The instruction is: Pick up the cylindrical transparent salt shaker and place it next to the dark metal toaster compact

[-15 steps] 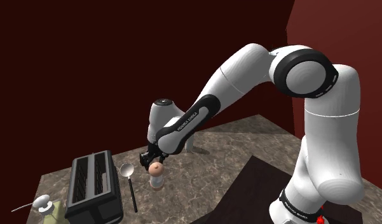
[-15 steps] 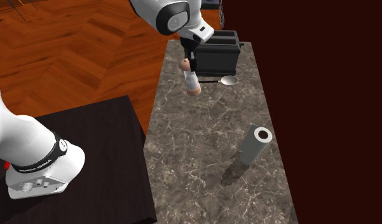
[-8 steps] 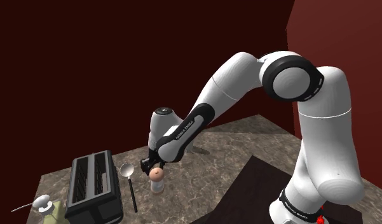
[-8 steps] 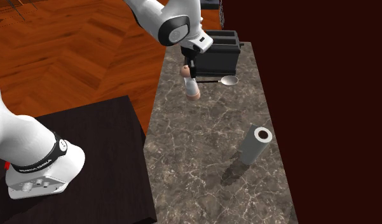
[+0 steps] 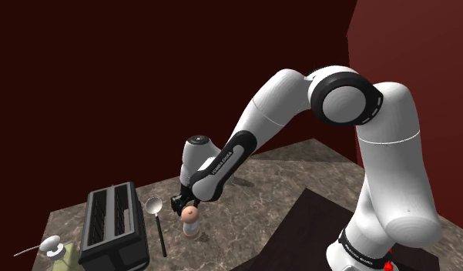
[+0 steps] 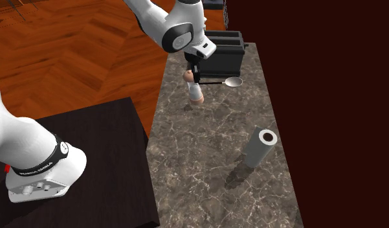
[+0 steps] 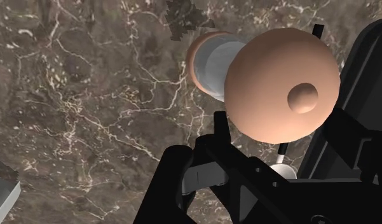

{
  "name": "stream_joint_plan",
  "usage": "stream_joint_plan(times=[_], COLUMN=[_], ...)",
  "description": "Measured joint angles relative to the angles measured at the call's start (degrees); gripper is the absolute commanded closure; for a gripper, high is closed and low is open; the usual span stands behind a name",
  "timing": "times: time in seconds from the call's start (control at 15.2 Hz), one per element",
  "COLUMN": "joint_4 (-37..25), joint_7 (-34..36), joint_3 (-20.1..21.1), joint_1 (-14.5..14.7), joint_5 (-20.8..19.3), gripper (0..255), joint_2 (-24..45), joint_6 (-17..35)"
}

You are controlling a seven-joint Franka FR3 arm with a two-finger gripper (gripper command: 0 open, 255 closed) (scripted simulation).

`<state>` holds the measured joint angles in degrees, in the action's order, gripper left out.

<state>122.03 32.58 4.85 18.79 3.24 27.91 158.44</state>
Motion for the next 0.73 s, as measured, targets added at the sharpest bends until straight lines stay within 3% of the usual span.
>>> stream_joint_plan(times=[0.13,0.2,0.73], joint_4=[0.0,0.0,0.9], joint_7=[0.0,0.0,-0.3], joint_3=[0.0,0.0,0.1], joint_1=[0.0,0.0,-0.4], joint_5=[0.0,0.0,0.2], gripper=[255,0,0], joint_2=[0.0,0.0,-2.4], joint_6=[0.0,0.0,-1.5])
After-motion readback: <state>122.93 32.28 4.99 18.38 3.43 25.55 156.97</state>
